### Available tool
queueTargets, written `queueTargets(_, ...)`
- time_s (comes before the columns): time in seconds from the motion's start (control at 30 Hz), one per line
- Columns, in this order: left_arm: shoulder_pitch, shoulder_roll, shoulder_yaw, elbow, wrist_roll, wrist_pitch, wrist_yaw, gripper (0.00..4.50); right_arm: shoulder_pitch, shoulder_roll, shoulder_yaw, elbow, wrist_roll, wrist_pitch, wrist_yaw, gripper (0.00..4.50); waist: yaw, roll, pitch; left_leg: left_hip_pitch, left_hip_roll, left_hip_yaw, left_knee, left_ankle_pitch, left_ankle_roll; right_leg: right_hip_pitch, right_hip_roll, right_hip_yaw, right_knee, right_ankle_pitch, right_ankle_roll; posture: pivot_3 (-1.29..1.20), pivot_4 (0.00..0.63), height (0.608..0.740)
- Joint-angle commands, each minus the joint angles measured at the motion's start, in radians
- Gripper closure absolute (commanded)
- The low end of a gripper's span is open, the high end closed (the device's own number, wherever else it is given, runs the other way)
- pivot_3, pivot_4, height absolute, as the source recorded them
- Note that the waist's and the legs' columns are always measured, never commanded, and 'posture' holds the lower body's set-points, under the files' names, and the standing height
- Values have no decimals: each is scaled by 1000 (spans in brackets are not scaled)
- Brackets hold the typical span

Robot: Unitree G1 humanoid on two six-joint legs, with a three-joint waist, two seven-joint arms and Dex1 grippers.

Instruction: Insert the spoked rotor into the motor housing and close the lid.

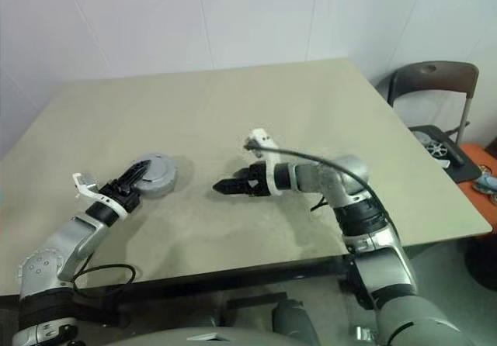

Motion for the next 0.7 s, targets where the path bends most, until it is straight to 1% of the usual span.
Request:
queueTargets(0.03,-59,-8,91,-4,-12,-81,8,2244,18,-58,130,-54,-176,-285,150,0,4,-3,0,0,0,0,0,0,0,0,0,0,0,0,0,0,0,740)
queueTargets(0.07,-66,-12,102,5,-11,-93,14,2244,23,-66,151,-49,-211,-339,174,0,6,-5,0,0,0,0,0,0,0,0,0,0,0,0,0,0,0,740)
queueTargets(0.17,-91,-22,130,24,18,-139,50,2244,27,-69,175,-26,-275,-423,214,0,9,-7,0,0,0,0,0,0,-1,0,0,0,0,0,0,0,0,740)
queueTargets(0.27,-126,-44,168,48,42,-207,103,2244,30,-62,171,-16,-310,-461,238,0,24,-10,0,0,0,0,0,0,-1,0,0,0,0,0,0,0,0,740)
queueTargets(0.4,-148,-64,187,72,80,-250,163,2244,37,-51,155,-9,-345,-514,252,0,39,-14,-1,0,0,0,0,0,-1,0,0,0,0,0,0,0,0,740)
queueTargets(0.5,-155,-83,194,75,88,-259,217,2244,42,-46,143,-7,-353,-525,261,0,51,-15,-1,0,0,0,0,0,-1,0,0,0,-1,0,0,0,0,740)
queueTargets(0.7,-147,-98,190,81,130,-253,298,2244,46,-40,140,-3,-370,-531,271,0,54,-16,-1,1,-1,0,1,0,-1,1,0,0,-1,0,0,0,0,740)
